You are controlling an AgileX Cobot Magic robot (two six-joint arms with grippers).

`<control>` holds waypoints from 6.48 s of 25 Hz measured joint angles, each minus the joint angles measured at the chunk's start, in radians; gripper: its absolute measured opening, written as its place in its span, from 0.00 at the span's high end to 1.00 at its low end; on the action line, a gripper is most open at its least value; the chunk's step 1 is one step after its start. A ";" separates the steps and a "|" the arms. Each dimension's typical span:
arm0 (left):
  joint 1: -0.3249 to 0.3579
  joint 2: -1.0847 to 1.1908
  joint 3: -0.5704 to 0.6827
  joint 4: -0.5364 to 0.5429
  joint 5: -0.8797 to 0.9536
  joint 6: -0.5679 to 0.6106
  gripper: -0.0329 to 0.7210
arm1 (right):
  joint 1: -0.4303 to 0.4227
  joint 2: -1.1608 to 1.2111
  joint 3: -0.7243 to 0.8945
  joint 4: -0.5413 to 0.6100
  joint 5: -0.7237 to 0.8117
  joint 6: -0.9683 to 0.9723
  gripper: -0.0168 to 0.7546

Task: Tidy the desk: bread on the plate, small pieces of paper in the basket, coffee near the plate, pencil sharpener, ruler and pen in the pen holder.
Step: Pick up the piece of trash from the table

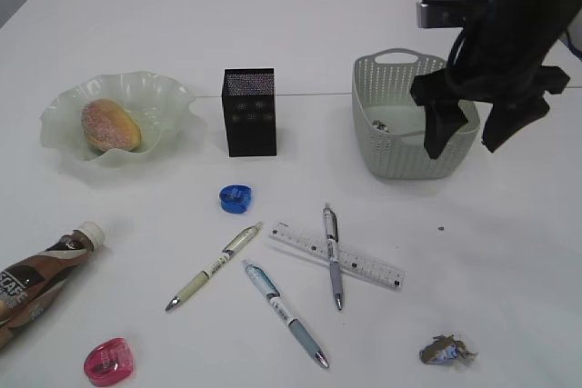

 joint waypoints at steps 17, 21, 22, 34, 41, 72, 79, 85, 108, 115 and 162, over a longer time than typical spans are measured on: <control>0.000 0.000 0.000 -0.050 -0.006 0.000 0.40 | 0.136 -0.299 0.569 0.065 -0.144 -0.020 0.27; 0.000 0.000 0.000 -0.052 -0.006 0.000 0.40 | 0.226 -0.299 0.645 0.068 -0.259 0.048 0.27; 0.000 0.000 0.000 -0.052 -0.006 0.000 0.40 | 0.237 -0.299 0.661 0.069 -0.283 0.064 0.27; 0.000 0.000 0.000 -0.057 -0.007 0.000 0.40 | 0.248 -0.184 0.704 0.058 -0.387 0.098 0.27; 0.000 0.000 0.000 -0.057 -0.007 0.000 0.40 | 0.248 -0.109 0.704 0.056 -0.429 0.098 0.27; 0.000 0.000 0.000 -0.059 -0.007 0.000 0.40 | 0.248 -0.279 0.607 0.015 -0.442 0.098 0.71; 0.000 0.000 0.000 -0.059 -0.007 0.000 0.40 | 0.206 -0.302 0.372 -0.071 -0.378 0.123 0.71; 0.000 0.000 0.000 -0.059 -0.007 0.000 0.40 | 0.203 -0.282 0.365 -0.066 -0.188 0.111 0.65; 0.000 0.004 0.000 -0.070 -0.011 0.000 0.40 | 0.203 -0.183 0.690 0.145 -0.395 0.010 0.35; 0.000 0.004 0.000 -0.070 -0.013 0.000 0.40 | 0.203 -0.089 0.690 0.153 -0.408 0.008 0.35; 0.000 0.004 0.000 -0.073 -0.033 0.000 0.40 | 0.038 -0.143 0.217 0.094 -0.435 0.038 0.75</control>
